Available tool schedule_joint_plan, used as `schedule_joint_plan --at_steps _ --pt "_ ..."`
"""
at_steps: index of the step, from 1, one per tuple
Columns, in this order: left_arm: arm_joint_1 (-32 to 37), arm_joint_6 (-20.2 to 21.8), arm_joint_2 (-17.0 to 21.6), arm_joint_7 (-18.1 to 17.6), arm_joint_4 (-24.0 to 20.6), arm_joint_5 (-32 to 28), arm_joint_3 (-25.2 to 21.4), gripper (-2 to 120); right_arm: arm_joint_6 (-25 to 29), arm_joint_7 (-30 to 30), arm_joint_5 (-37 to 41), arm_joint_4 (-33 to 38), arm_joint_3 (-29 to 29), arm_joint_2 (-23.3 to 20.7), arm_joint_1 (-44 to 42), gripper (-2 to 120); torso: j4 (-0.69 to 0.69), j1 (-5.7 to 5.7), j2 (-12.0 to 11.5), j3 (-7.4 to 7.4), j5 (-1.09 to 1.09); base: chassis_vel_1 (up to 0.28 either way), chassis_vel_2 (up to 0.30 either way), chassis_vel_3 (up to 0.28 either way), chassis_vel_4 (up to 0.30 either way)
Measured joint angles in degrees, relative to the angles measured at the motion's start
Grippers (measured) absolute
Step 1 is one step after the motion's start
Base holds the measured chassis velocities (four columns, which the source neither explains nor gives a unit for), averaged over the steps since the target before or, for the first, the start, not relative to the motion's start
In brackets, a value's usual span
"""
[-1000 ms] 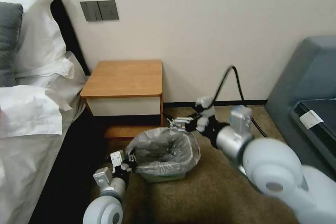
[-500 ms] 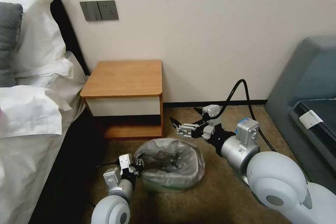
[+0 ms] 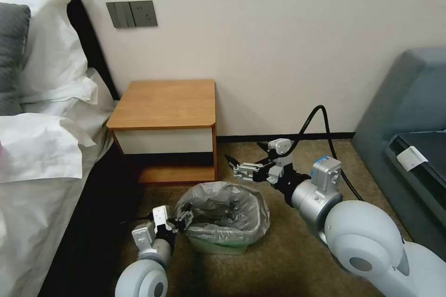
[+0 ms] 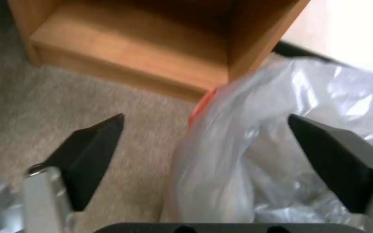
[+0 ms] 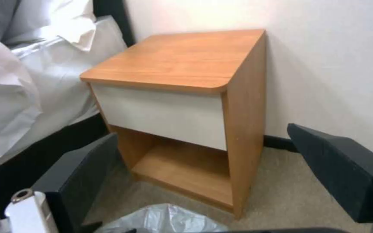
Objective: Pick up the garbage bag from the table and place it over the trash can.
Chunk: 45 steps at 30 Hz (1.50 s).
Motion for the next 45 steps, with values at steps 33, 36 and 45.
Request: schedule_joint_plan --at_steps 33,36,45 --pt "27.8 -38.7 -2.0 21.0 -8.0 13.3 -19.6 100 49.1 -21.2 -52.9 -13.2 29.3 32.5 -52.0 100 0.00 0.00 0.0 -0.01 0.01 0.000 0.000 0.000 0.000" --pt "28.2 -37.6 -2.1 20.9 -8.8 13.3 -18.7 100 49.2 -21.2 -52.6 -12.7 29.5 32.1 -53.0 100 -0.01 0.00 0.0 -0.01 0.00 0.000 0.000 0.000 0.000" --pt "28.1 -37.1 -2.1 20.6 -8.9 13.3 -18.4 100 48.9 -21.2 -52.2 -12.5 29.4 31.8 -52.8 100 0.00 0.00 0.0 0.00 0.00 0.000 0.000 0.000 0.000"
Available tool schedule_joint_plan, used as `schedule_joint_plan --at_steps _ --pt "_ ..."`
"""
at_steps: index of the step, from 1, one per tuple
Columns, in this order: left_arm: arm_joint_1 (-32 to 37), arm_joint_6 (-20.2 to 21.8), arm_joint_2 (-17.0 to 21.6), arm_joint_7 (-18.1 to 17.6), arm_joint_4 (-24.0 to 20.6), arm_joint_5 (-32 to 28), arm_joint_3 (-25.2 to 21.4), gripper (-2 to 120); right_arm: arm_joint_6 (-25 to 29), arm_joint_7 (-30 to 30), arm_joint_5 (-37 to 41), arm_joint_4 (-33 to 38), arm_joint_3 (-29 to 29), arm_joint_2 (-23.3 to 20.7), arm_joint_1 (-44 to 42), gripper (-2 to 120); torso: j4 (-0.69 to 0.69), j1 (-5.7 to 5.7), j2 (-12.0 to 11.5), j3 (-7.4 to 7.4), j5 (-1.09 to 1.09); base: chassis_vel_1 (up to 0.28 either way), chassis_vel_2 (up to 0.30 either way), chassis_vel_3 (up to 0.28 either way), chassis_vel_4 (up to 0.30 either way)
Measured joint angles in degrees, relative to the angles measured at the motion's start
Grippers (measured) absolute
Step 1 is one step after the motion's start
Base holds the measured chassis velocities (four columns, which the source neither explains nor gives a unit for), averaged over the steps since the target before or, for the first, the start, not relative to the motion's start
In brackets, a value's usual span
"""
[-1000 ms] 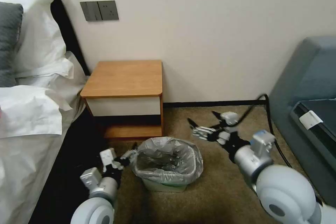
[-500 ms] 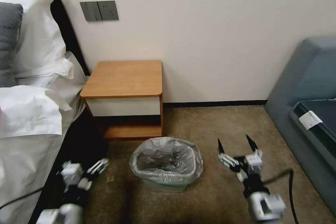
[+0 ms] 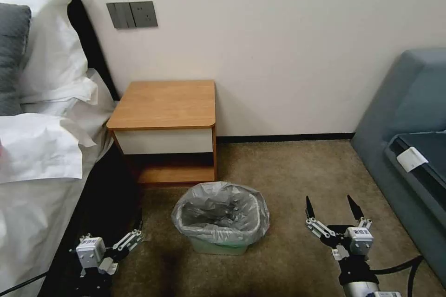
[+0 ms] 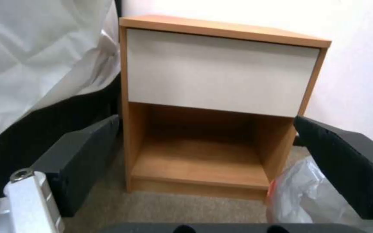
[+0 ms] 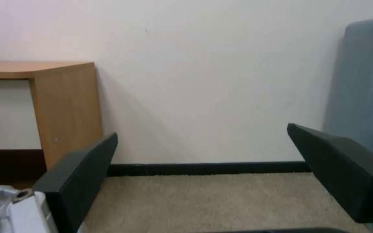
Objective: Pick up the garbage bag from the table and place it over the trash can.
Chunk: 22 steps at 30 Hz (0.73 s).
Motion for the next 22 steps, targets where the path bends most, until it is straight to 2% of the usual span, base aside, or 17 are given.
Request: schedule_joint_plan --at_steps 22 --pt "-0.2 0.2 0.0 -0.2 0.0 -0.1 0.1 100 -0.5 0.2 0.3 0.1 -0.2 -0.2 0.4 100 0.00 0.00 0.0 0.00 0.00 0.000 0.000 0.000 0.000"
